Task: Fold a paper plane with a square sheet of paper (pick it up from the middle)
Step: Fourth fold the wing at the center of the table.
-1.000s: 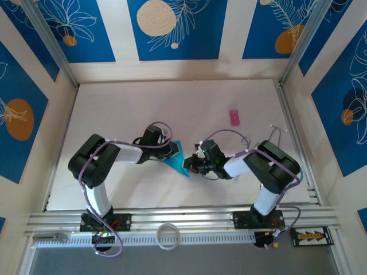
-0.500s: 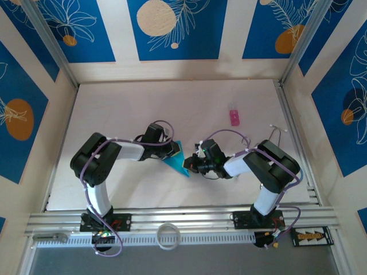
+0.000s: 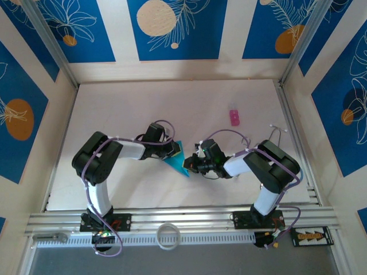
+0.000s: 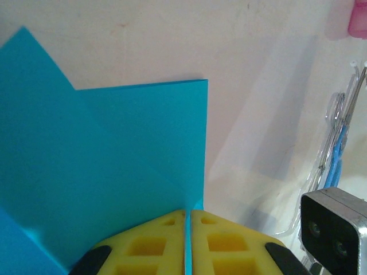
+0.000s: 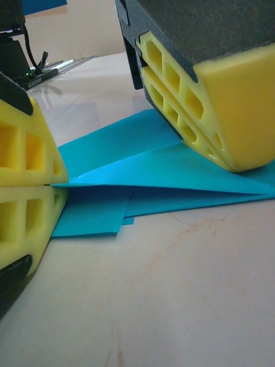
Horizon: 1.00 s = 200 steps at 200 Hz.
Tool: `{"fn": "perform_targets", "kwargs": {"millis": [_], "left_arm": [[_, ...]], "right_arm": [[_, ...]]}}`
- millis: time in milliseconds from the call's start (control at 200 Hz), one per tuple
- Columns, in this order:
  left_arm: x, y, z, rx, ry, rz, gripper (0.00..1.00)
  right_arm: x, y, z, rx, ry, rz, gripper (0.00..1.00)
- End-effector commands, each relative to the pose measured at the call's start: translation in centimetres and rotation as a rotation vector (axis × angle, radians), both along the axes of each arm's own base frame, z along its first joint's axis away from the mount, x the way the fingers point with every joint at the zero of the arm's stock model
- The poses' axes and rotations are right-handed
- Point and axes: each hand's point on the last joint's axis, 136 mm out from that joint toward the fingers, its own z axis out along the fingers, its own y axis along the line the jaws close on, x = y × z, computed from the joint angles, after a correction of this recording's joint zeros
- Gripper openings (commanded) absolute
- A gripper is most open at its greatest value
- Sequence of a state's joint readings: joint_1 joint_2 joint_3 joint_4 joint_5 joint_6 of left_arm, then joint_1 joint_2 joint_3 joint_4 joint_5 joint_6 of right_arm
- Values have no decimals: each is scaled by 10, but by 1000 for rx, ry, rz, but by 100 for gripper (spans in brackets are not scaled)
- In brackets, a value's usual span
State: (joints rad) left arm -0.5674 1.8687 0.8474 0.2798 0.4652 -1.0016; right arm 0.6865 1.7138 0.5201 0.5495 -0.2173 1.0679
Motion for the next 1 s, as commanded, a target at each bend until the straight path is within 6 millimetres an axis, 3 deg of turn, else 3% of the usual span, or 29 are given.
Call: {"fn": "perform_targets", "kwargs": {"millis": [0, 280, 570, 840, 995], "left_arm": [[-17, 6, -26, 70, 69, -37, 10], [-18, 9, -27, 80, 67, -38, 9], [-18, 9, -26, 75, 65, -37, 9], [-17, 10, -26, 76, 66, -27, 9], [-17, 11, -26, 74, 66, -21, 8]], "right_arm": [[-20, -12, -19, -78, 94, 20, 9], [-37, -14, -9, -66, 134, 92, 14], [-50, -21, -21, -88, 193, 111, 9], [-51, -21, -10, -57, 189, 136, 12], [-59, -25, -16, -71, 220, 153, 11]]}}
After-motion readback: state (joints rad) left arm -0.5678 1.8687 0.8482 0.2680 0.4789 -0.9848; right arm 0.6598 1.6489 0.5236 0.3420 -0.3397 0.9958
